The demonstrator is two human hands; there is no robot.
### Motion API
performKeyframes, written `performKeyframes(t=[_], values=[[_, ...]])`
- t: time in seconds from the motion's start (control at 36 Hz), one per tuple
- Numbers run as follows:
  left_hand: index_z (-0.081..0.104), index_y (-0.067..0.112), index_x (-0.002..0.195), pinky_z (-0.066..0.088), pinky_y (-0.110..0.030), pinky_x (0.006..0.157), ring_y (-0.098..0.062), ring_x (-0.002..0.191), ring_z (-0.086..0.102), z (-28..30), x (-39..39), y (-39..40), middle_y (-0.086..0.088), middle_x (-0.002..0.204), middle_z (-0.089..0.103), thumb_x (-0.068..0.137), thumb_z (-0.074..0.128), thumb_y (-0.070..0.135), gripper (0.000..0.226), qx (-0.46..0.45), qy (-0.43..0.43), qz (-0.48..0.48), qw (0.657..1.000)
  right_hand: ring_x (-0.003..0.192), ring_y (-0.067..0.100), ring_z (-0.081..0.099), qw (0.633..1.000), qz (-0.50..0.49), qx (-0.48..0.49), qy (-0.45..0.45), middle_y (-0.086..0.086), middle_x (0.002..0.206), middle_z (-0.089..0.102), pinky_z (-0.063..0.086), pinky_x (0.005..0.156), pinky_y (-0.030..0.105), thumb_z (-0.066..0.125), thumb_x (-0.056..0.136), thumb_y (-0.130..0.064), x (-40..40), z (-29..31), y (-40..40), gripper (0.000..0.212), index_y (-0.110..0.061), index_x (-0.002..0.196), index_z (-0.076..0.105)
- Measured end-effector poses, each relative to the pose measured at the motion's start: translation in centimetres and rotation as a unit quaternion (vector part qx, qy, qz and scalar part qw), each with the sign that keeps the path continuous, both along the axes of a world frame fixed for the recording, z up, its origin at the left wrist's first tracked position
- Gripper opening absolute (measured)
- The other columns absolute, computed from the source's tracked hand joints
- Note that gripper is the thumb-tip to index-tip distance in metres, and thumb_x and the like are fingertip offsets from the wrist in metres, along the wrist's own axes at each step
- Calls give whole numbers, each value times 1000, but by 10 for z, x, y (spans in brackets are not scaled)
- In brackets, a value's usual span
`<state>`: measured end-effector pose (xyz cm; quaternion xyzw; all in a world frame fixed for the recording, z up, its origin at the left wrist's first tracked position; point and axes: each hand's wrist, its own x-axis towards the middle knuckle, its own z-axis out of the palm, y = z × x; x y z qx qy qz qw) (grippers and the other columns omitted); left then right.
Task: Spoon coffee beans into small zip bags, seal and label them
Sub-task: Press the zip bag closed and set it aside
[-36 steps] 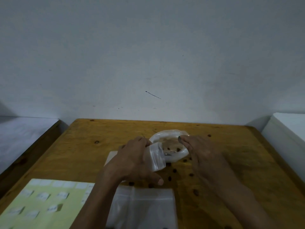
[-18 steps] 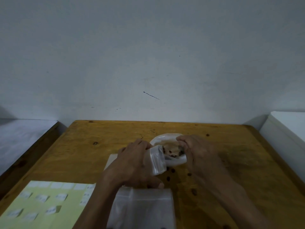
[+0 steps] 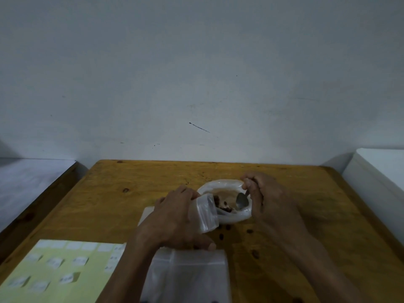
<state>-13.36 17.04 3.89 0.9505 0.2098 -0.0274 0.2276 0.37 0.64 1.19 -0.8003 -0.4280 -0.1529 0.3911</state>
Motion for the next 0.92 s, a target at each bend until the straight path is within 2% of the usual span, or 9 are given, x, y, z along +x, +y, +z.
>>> performKeyframes(t=[0.06,0.17,0.28,0.42,0.5,0.58,0.75,0.83,0.92], values=[[38,34,134,39,-30,98,-4,103,36,0,0,-1,21,114,36,53,89,58,98,-1,0,2,1000,77,10,56,1000,-3,5,13,-6,94,60,50,66,27,44,103,-19,0,-1,1,26,-10,116,66],[39,35,131,38,-30,96,-3,103,37,-1,0,-2,21,115,37,53,88,59,96,-3,-2,-2,1000,78,5,56,998,-29,36,37,-5,93,61,42,65,14,43,103,-22,4,3,3,29,-10,118,65],[39,35,132,39,-30,98,-3,104,36,-2,0,-2,21,116,36,52,89,59,98,0,-1,-2,1000,82,12,61,999,-10,32,27,-1,95,65,52,69,28,44,104,-23,6,8,3,29,-11,120,65],[39,32,136,39,-32,102,-4,107,37,-4,1,-2,17,125,41,51,87,63,103,11,-1,-8,1000,84,26,68,986,57,-100,-120,10,98,71,58,71,34,60,92,-2,5,15,10,20,-5,110,68],[38,31,136,39,-31,100,-4,107,37,-5,1,-2,15,127,42,51,86,65,103,15,0,-14,1000,98,28,63,978,75,-165,-108,9,113,67,56,78,44,51,102,-10,1,21,18,23,-11,122,62],[39,30,136,39,-32,101,-5,109,39,-6,1,-2,15,128,43,51,86,66,103,12,1,-16,1000,109,23,59,977,63,-184,-85,6,126,62,50,90,34,45,104,-12,3,25,28,31,-12,133,56],[39,31,135,38,-34,105,-6,111,39,-7,0,-2,16,127,42,50,86,66,103,7,0,-16,1000,68,10,58,999,-41,-19,24,2,87,69,40,58,13,43,105,-21,21,32,24,30,-10,121,65],[40,32,133,39,-34,103,-5,108,39,-7,0,-2,17,124,42,50,86,65,101,6,-1,-16,1000,62,-3,57,998,-49,20,27,-1,82,68,41,64,3,45,105,-20,23,34,14,28,-10,120,66],[39,32,133,38,-31,100,-4,107,38,-7,0,-3,18,122,40,52,86,64,98,8,-3,-18,1000,63,-5,57,999,-30,5,22,-1,86,68,40,64,2,44,104,-21,21,33,6,29,-9,120,65]])
